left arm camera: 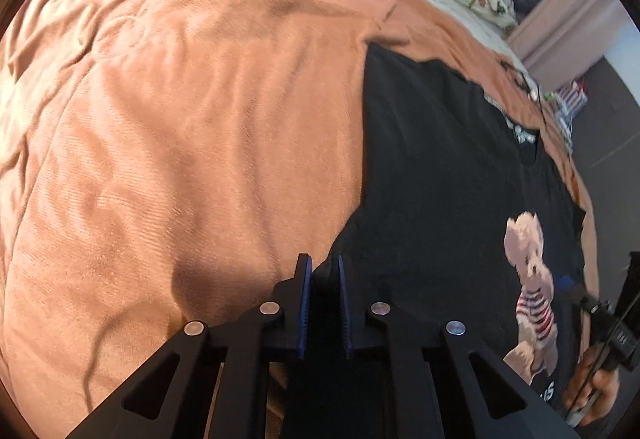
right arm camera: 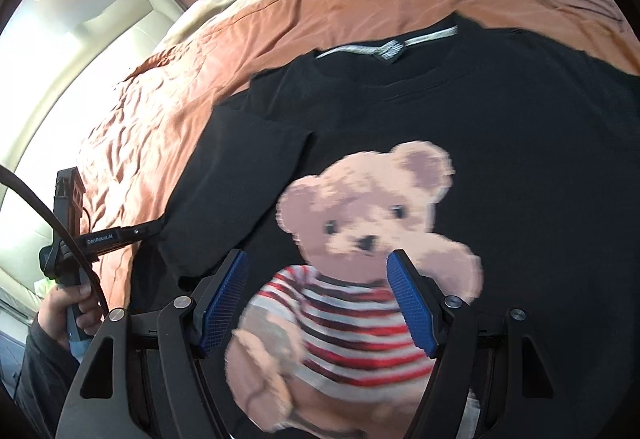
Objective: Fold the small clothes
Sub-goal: 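Move the right gripper to the opposite sleeve and grasp its edge, then fold the grasped side inward toward the collar with the right gripper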
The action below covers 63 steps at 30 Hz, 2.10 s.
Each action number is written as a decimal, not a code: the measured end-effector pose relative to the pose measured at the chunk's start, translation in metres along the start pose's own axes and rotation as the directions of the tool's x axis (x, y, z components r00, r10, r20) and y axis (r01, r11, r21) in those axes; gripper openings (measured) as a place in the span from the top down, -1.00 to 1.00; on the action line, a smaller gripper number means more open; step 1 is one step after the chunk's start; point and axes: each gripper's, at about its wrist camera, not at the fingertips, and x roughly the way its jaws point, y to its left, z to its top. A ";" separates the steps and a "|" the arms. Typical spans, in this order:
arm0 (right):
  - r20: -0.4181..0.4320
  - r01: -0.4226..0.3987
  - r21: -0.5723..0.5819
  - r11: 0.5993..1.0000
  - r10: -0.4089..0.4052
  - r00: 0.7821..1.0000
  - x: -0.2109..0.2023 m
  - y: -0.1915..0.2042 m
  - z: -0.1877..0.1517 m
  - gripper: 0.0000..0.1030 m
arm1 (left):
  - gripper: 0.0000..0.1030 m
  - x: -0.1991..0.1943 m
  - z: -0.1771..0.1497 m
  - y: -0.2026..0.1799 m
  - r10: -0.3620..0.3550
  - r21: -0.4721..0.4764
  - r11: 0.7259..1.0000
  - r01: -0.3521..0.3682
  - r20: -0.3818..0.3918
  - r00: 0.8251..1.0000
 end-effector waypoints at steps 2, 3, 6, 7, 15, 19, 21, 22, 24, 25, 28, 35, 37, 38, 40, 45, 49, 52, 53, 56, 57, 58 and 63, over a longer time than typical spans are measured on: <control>0.007 0.021 0.007 1.000 -0.021 1.000 -0.014 -0.011 -0.003 -0.37 | 0.48 0.000 -0.001 -0.004 0.006 0.000 1.000 -0.006 -0.012 1.000; 0.011 0.041 0.015 0.999 -0.041 0.999 -0.023 -0.022 -0.005 -0.37 | 0.38 -0.002 -0.002 -0.007 0.011 0.007 1.000 -0.011 -0.008 1.000; 0.026 0.083 0.054 0.995 -0.085 0.996 -0.045 -0.048 -0.010 -0.42 | -0.20 -0.012 -0.006 -0.016 0.005 0.026 1.000 -0.006 0.028 1.000; 0.032 0.090 0.068 0.994 -0.092 0.995 -0.051 -0.055 -0.011 -0.51 | -0.22 -0.014 -0.006 -0.019 0.015 0.034 0.999 -0.016 0.039 0.999; 0.084 0.177 0.213 0.961 -0.198 0.976 -0.118 -0.124 -0.029 -0.58 | -0.32 -0.031 -0.007 -0.047 0.057 0.072 0.995 -0.065 0.102 0.993; 0.114 0.190 0.302 0.934 -0.233 0.966 -0.146 -0.154 -0.041 -0.58 | -0.36 -0.037 -0.007 -0.064 0.051 0.090 0.994 -0.062 0.125 0.991; 0.131 0.183 0.344 0.921 -0.240 0.962 -0.158 -0.166 -0.047 -0.58 | -0.36 -0.038 -0.008 -0.073 0.052 0.098 0.993 -0.065 0.134 0.990; 0.136 0.186 0.368 0.911 -0.251 0.958 -0.163 -0.173 -0.051 -0.58 | -0.37 -0.038 -0.008 -0.076 0.048 0.103 0.993 -0.062 0.135 0.990; 0.138 0.200 0.414 0.888 -0.279 0.950 -0.172 -0.184 -0.057 -0.58 | -0.37 -0.037 -0.009 -0.084 0.042 0.112 0.992 -0.057 0.133 0.990; 0.143 0.202 0.440 0.875 -0.290 0.946 -0.175 -0.190 -0.060 -0.55 | -0.37 -0.036 -0.010 -0.088 0.036 0.117 0.992 -0.052 0.132 0.991; 0.148 0.183 0.495 0.849 -0.290 0.946 -0.179 -0.202 -0.067 -0.32 | -0.37 -0.032 -0.012 -0.099 0.016 0.125 0.992 -0.033 0.129 0.992; 0.170 0.135 0.592 0.794 -0.287 0.943 -0.177 -0.221 -0.075 -0.06 | -0.37 -0.020 -0.017 -0.123 -0.004 0.169 0.986 -0.016 0.113 0.994; 0.179 0.110 0.619 0.778 -0.276 0.944 -0.172 -0.228 -0.077 0.00 | -0.37 -0.018 -0.017 -0.127 -0.005 0.175 0.984 -0.015 0.112 0.994; 0.187 0.093 0.635 0.767 -0.270 0.945 -0.170 -0.234 -0.078 0.08 | -0.37 -0.017 -0.018 -0.129 -0.006 0.178 0.984 -0.014 0.111 0.994; 0.209 0.068 0.661 0.747 -0.270 0.940 -0.170 -0.243 -0.080 0.19 | -0.37 -0.015 -0.018 -0.132 -0.007 0.183 0.983 -0.014 0.110 0.994; 0.235 0.048 0.690 0.723 -0.285 0.929 -0.168 -0.254 -0.080 0.48 | -0.37 -0.012 -0.019 -0.139 -0.008 0.193 0.981 -0.014 0.110 0.994; 0.251 0.056 0.672 0.739 -0.297 0.921 -0.169 -0.252 -0.068 0.90 | -0.37 -0.010 -0.019 -0.143 -0.009 0.202 0.979 -0.013 0.106 0.994; 0.291 0.060 0.605 0.794 -0.291 0.911 -0.177 -0.236 -0.052 0.96 | -0.37 -0.011 -0.019 -0.146 -0.011 0.206 0.979 -0.011 0.107 0.994; 0.308 0.067 0.569 0.819 -0.288 0.907 -0.182 -0.227 -0.046 0.96 | -0.37 -0.011 -0.019 -0.146 -0.012 0.204 0.979 -0.010 0.108 0.994; 0.337 0.076 0.485 0.871 -0.267 0.903 -0.189 -0.204 -0.031 0.97 | -0.37 -0.011 -0.019 -0.145 -0.014 0.197 0.980 -0.007 0.107 0.994; 0.343 0.074 0.467 0.881 -0.258 0.904 -0.192 -0.200 -0.029 0.97 | -0.37 -0.012 -0.019 -0.145 -0.016 0.194 0.981 -0.004 0.106 0.994; 0.347 0.076 0.440 0.895 -0.247 0.905 -0.193 -0.192 -0.024 0.97 | -0.37 -0.012 -0.019 -0.144 -0.017 0.193 0.981 -0.004 0.106 0.994; 0.355 0.086 0.329 0.940 -0.208 0.912 -0.194 -0.161 -0.012 0.97 | -0.37 -0.020 -0.018 -0.142 -0.015 0.192 0.981 -0.008 0.117 0.993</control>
